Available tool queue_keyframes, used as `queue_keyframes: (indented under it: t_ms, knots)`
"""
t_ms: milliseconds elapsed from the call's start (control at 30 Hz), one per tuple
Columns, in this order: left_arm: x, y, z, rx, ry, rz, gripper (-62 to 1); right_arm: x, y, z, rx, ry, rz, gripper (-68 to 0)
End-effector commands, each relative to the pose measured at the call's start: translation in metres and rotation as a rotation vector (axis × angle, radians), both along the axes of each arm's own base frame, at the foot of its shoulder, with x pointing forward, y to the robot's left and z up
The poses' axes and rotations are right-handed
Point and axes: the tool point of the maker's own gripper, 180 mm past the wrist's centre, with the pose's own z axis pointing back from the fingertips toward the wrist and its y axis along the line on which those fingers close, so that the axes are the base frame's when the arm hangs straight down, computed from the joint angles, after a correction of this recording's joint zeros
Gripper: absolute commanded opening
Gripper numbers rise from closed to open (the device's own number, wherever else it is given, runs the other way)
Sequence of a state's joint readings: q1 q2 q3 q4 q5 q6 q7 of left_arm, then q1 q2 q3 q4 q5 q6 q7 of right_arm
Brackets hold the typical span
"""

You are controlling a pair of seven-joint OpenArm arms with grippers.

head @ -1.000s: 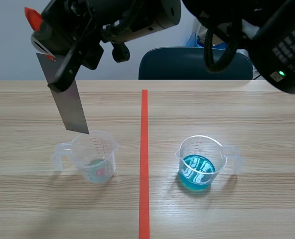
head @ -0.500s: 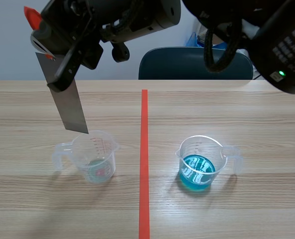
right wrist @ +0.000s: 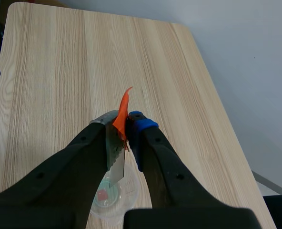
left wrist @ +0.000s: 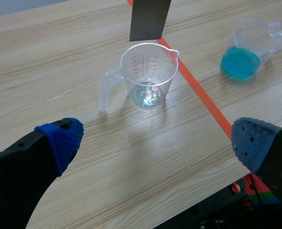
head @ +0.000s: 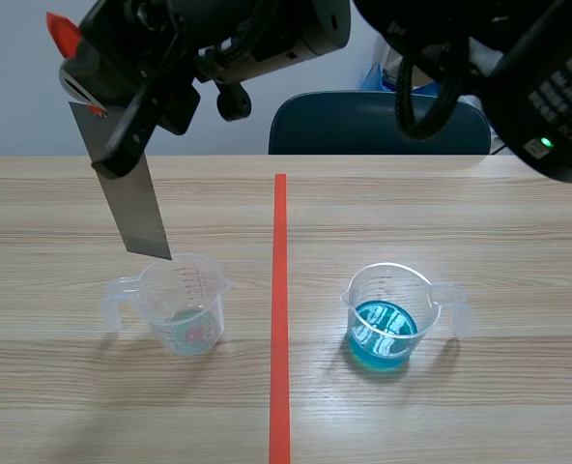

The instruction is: Do the redox reaction experiment

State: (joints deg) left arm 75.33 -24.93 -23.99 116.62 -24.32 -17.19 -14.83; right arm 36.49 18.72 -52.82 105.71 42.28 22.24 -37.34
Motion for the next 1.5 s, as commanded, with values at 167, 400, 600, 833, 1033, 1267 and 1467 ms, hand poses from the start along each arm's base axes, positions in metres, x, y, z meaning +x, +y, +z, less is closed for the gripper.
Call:
queue_keyframes:
  t_ms: [167,400,600,833,1033,1267,1467]
  knots:
    - [0.002,-0.004,0.007,-0.020,-0.022,-0.001,1.4,0.001,0.001,0.017,0.043,-0.032,0.004,-66.7]
    - [0.002,-0.004,0.007,-0.020,-0.022,-0.001,1.4,0.001,0.001,0.017,0.046,-0.033,0.005,-66.7]
    - [0.002,-0.004,0.007,-0.020,-0.022,-0.001,1.4,0.001,0.001,0.017,0.045,-0.033,0.005,-66.7]
    - [0.002,-0.003,0.007,-0.019,-0.022,0.000,1.4,0.003,-0.004,0.012,0.031,-0.029,-0.006,-66.7]
    - [0.002,-0.003,0.007,-0.020,-0.022,0.000,1.4,0.007,-0.026,0.014,0.041,-0.045,-0.051,-66.7]
    - [0.002,-0.004,0.007,-0.020,-0.022,-0.001,1.4,0.017,-0.065,0.012,0.033,-0.059,-0.137,-66.7]
    - [0.002,-0.004,0.007,-0.020,-0.022,-0.001,1.4,0.018,-0.097,0.006,-0.015,-0.074,-0.193,-66.7]
